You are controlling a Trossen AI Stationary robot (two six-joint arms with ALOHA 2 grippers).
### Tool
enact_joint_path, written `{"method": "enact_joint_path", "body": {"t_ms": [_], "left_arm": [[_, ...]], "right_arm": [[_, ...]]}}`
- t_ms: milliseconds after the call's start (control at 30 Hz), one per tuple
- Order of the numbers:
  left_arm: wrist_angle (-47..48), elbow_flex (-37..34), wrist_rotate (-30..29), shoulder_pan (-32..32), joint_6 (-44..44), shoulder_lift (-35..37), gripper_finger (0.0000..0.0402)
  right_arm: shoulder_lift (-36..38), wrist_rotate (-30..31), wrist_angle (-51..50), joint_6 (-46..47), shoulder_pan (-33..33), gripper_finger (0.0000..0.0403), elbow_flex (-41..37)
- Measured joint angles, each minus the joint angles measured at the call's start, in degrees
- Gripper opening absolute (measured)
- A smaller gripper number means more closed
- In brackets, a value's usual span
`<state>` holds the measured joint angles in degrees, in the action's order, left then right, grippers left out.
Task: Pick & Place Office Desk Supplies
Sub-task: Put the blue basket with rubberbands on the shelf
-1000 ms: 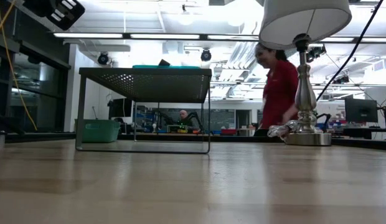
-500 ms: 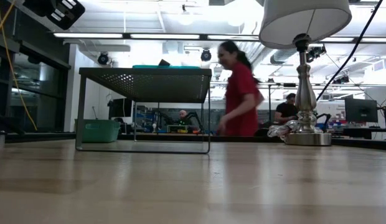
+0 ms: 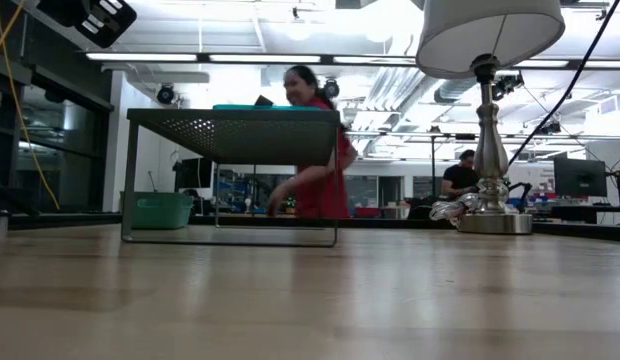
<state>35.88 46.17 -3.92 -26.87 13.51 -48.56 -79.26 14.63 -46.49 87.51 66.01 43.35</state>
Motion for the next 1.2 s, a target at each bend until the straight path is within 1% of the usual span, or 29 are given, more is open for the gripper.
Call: {"method": "enact_joint_path", "body": {"t_ms": [133,233,433,567,700,933,1200], "left_arm": [[0.0,0.0,0.0,0.0,0.0,0.0,0.0083],[0.0,0.0,0.0,0.0,0.0,0.0,0.0083],[0.0,0.0,0.0,0.0,0.0,0.0,0.0083],[0.0,0.0,0.0,0.0,0.0,0.0,0.0083],[0.0,0.0,0.0,0.0,0.0,0.0,0.0083],[0.0,0.0,0.0,0.0,0.0,0.0,0.0083],[0.0,0.0,0.0,0.0,0.0,0.0,0.0083]], "right_arm": [[2.6,1.0,-0.3,-6.1,-5.4,0.0004,1.9],[4.1,1.9,-0.1,-12.2,-10.7,0.0003,4.1],[4.7,1.8,-0.2,-24.5,-23.5,0.0003,10.4],[4.7,1.1,-0.2,-30.1,-32.2,0.0003,14.1],[4.7,-0.8,-0.2,-37.6,-40.2,0.0004,17.2],[3.8,-7.1,1.0,-54.7,-53.3,0.0004,23.2],[-1.3,-13.8,3.1,-70.8,-63.4,0.0004,29.4]]}}
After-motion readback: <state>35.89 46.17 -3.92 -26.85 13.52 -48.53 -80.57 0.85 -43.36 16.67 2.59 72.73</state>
